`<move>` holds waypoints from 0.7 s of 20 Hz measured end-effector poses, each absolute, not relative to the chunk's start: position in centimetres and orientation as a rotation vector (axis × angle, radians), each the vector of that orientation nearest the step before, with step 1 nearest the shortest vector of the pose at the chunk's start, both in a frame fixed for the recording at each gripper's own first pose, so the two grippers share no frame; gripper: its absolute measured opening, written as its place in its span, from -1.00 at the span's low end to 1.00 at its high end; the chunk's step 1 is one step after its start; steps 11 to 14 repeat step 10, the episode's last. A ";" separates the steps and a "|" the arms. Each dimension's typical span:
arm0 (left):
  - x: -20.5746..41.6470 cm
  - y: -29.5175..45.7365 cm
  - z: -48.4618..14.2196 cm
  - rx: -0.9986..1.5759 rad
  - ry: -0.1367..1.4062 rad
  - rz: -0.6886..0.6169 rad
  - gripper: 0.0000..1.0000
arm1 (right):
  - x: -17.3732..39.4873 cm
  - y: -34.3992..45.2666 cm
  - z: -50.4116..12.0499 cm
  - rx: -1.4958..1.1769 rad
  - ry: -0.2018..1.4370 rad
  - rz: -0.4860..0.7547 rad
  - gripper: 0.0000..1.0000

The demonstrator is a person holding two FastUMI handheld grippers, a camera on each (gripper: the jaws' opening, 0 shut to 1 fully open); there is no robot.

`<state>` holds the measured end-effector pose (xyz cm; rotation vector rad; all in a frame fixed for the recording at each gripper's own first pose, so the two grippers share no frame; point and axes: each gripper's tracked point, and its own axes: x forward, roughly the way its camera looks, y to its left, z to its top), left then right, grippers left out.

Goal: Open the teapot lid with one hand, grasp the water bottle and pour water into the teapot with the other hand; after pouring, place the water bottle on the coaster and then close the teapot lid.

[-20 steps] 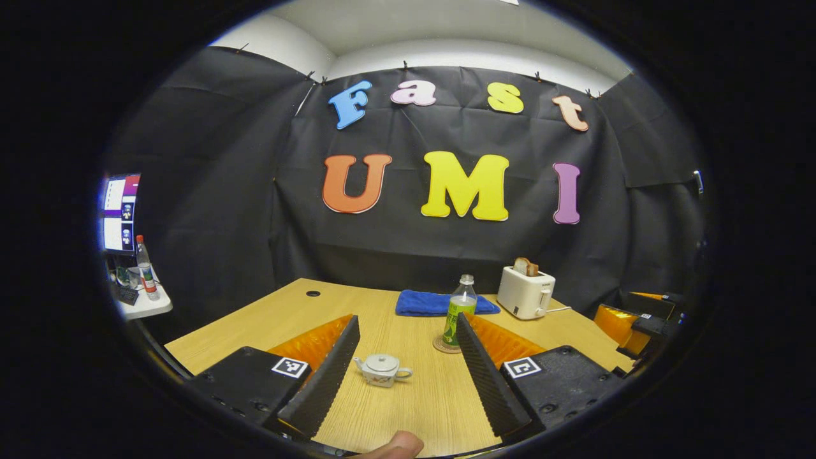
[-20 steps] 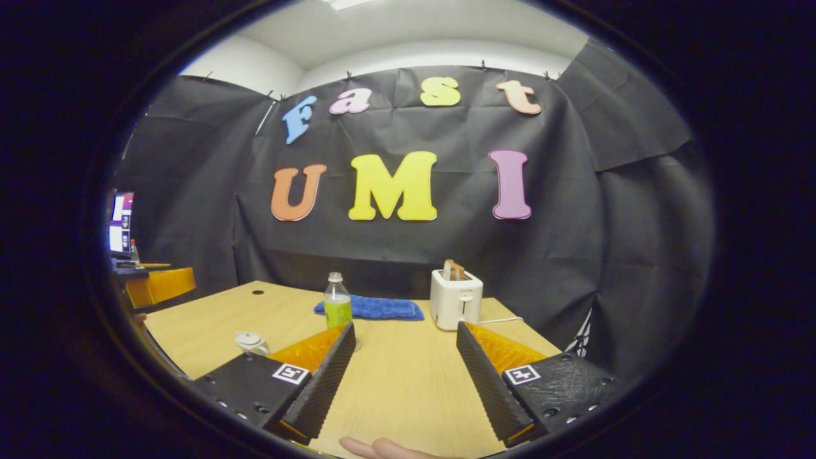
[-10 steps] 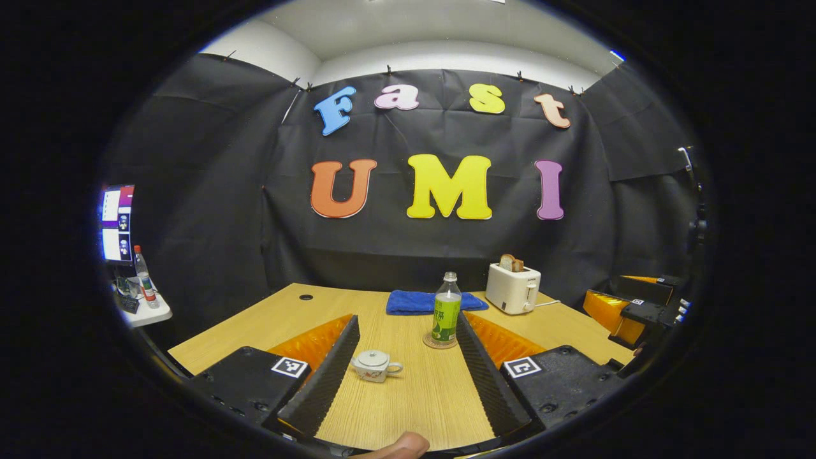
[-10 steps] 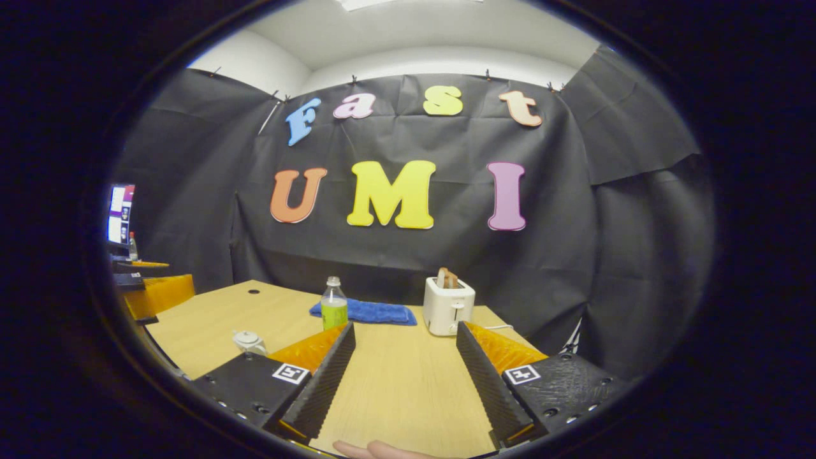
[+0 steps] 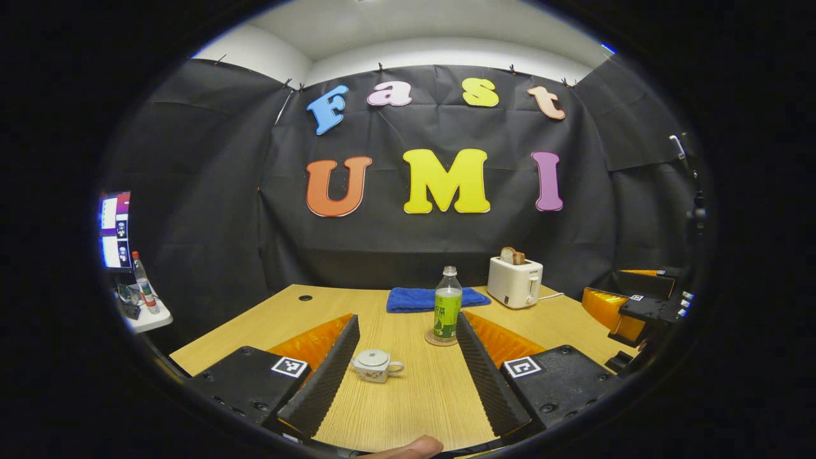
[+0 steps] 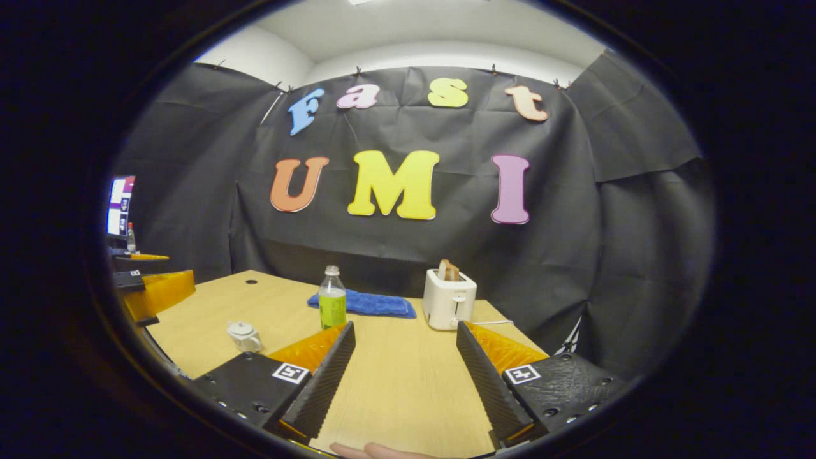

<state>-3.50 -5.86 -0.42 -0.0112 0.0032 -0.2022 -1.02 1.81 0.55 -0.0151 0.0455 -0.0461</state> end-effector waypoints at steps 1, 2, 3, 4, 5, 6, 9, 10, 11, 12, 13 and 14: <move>-3.4 -5.9 -0.5 -0.009 0.005 -0.204 0.91 | -1.0 1.8 0.5 -0.015 0.046 -0.047 0.90; -3.5 -6.1 -0.6 -0.010 0.007 -0.206 0.92 | -1.0 1.8 0.5 -0.016 0.046 -0.048 0.90; -3.5 -6.2 -0.6 -0.010 0.006 -0.205 0.92 | -0.9 1.8 0.5 -0.018 0.046 -0.048 0.91; -3.4 -6.1 -0.7 -0.010 0.008 -0.203 0.92 | -0.9 1.9 0.5 -0.019 0.046 -0.047 0.91; -3.3 -6.0 -0.8 -0.009 0.008 -0.199 0.92 | -0.8 2.0 0.4 -0.019 0.048 -0.046 0.92; -3.4 -5.8 -0.7 -0.009 0.007 -0.196 0.92 | -0.8 1.9 0.3 -0.018 0.049 -0.045 0.92; -3.2 -5.5 -0.7 -0.008 -0.002 -0.178 0.92 | -0.6 2.3 0.0 -0.016 0.057 -0.038 0.96; -3.2 -5.4 -0.4 -0.007 -0.010 -0.173 0.92 | -0.5 2.4 0.0 -0.015 0.058 -0.034 0.91; -3.2 -5.4 -0.4 -0.007 -0.010 -0.173 0.92 | -0.5 2.4 0.0 -0.015 0.058 -0.034 0.91; -3.2 -5.4 -0.4 -0.007 -0.010 -0.173 0.92 | -0.5 2.4 0.0 -0.015 0.058 -0.034 0.91; -3.2 -5.4 -0.4 -0.007 -0.010 -0.173 0.92 | -0.5 2.4 0.0 -0.015 0.058 -0.034 0.91; -3.2 -5.4 -0.4 -0.007 -0.010 -0.173 0.92 | -0.5 2.4 0.0 -0.015 0.058 -0.034 0.91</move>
